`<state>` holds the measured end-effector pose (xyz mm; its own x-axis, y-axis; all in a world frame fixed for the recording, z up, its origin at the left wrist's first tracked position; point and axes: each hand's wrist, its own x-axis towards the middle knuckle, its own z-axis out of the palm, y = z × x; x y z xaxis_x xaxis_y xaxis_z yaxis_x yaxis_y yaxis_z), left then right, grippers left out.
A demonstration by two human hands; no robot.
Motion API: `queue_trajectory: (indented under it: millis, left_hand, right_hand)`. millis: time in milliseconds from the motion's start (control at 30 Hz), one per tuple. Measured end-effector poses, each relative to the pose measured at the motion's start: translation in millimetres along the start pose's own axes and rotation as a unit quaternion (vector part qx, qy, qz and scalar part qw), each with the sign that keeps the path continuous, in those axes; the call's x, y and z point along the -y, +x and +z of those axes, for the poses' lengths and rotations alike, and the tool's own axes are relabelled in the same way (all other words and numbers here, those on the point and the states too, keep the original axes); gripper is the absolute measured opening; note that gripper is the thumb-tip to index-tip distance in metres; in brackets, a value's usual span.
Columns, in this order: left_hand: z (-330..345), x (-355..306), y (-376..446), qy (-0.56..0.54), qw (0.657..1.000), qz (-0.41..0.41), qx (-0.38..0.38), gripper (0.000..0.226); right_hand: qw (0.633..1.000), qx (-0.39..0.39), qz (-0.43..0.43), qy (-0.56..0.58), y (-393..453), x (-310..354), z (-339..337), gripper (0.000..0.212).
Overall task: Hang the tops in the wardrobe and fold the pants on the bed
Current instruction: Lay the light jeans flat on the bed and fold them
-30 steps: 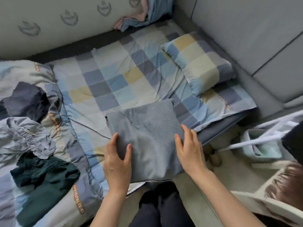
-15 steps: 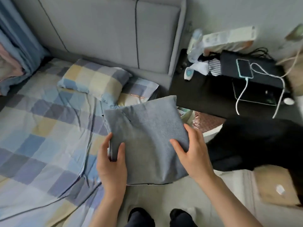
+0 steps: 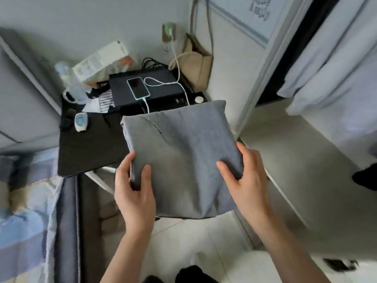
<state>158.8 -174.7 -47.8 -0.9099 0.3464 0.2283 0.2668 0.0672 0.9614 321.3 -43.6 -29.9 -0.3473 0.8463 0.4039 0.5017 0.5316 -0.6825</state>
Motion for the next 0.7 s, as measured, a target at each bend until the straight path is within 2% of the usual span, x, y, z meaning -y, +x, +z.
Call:
queue_trajectory:
  millis: [167, 333, 567, 700]
  left_hand:
    - [89.7, -18.4, -11.4, -0.029, 0.990, 0.012, 0.139, 0.036]
    - [158.3, -27.3, -21.2, -0.061, 0.963, 0.001, 0.262, 0.035]
    - [257.1, -12.2, -21.6, -0.022, 0.895, 0.043, 0.443, 0.040]
    - [308.4, 9.4, -31.1, 0.003, 0.847, 0.015, 0.532, 0.041]
  right_hand:
    - [0.989, -0.083, 0.109, -0.045, 3.1, -55.7, -58.2, 0.061]
    - [0.964, -0.126, 0.209, -0.109, -2.2, -93.9, -92.9, 0.062]
    - [0.897, -0.218, 0.345, -0.172, -11.4, -134.2, -99.9, 0.055]
    - [0.856, -0.240, 0.422, -0.177, -22.0, -168.2, -95.2, 0.052]
